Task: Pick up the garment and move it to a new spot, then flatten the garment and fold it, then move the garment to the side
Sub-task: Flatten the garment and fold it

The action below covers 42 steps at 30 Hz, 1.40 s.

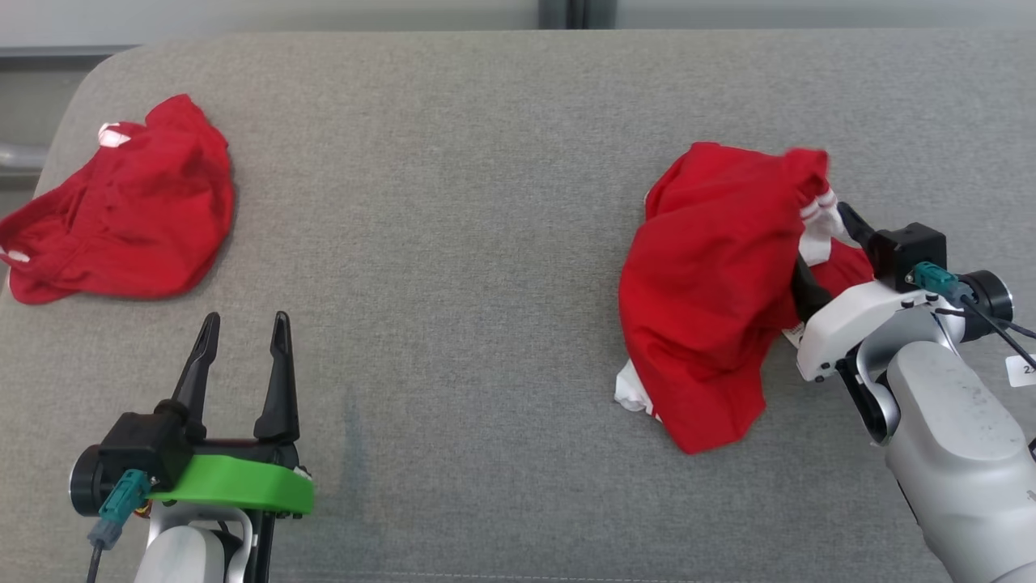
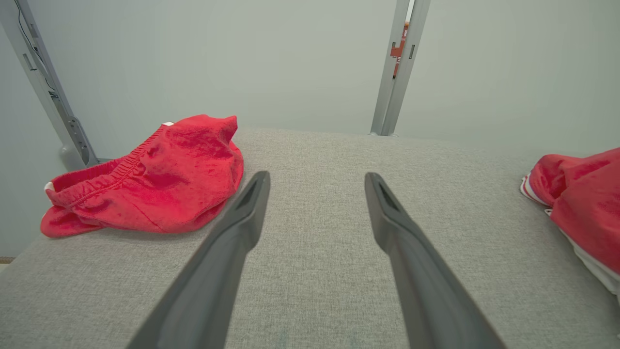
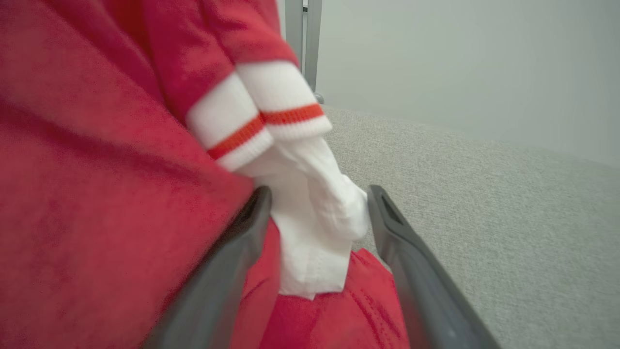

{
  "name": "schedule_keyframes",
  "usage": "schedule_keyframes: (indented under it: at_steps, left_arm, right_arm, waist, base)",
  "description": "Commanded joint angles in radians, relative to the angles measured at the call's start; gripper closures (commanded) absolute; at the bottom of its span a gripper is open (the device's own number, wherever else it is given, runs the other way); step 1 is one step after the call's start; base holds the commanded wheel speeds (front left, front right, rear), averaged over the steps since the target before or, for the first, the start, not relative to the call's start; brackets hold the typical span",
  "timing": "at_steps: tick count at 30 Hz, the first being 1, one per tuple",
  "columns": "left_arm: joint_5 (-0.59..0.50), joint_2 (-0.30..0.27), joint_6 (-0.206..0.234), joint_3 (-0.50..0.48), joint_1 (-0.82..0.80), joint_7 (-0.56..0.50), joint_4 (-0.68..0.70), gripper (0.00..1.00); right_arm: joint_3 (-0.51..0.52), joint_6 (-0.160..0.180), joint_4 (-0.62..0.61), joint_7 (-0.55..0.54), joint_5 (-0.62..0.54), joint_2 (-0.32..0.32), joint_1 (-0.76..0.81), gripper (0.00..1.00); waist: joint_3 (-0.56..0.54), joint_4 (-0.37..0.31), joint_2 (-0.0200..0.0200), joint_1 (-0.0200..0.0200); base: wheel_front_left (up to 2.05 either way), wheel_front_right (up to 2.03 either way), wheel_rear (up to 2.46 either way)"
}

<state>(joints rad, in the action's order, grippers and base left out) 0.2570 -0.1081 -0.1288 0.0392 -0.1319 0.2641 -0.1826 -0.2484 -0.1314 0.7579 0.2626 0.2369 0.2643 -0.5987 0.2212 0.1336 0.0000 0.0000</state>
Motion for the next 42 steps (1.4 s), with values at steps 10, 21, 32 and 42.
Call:
schedule_keyframes:
  at_steps: [10, 21, 32, 42]
  left_arm:
    - [0.006, 0.002, -0.003, 0.007, -0.022, 0.001, -0.008, 0.0]
    - [-0.007, 0.017, -0.003, 0.003, 0.01, 0.001, -0.012, 0.0]
    - [-0.011, 0.031, -0.003, 0.014, 0.029, 0.001, -0.018, 0.0]
    - [-0.011, 0.038, -0.003, -0.002, 0.035, 0.001, -0.018, 0.0]
  right_arm:
    - [0.034, 0.001, 0.046, 0.003, 0.027, 0.027, -0.073, 1.0]
    - [-0.049, 0.001, -0.156, 0.003, -0.057, -0.087, -0.151, 1.0]
    - [-0.398, 0.001, -0.106, 0.003, 0.026, -0.21, -0.132, 1.0]
    - [-0.595, 0.002, -0.035, 0.003, 0.137, -0.211, -0.108, 0.0]
  waist:
    - [0.011, 0.039, 0.0, 0.0]
    - [-0.072, 0.053, 0.0, 0.0]
    - [-0.1, 0.152, 0.0, 0.0]
    - [-0.102, 0.156, 0.0, 0.0]
  base:
    - [0.0, 0.0, 0.0]
    - [0.0, 0.0, 0.0]
    - [0.0, 0.0, 0.0]
    - [0.0, 0.0, 0.0]
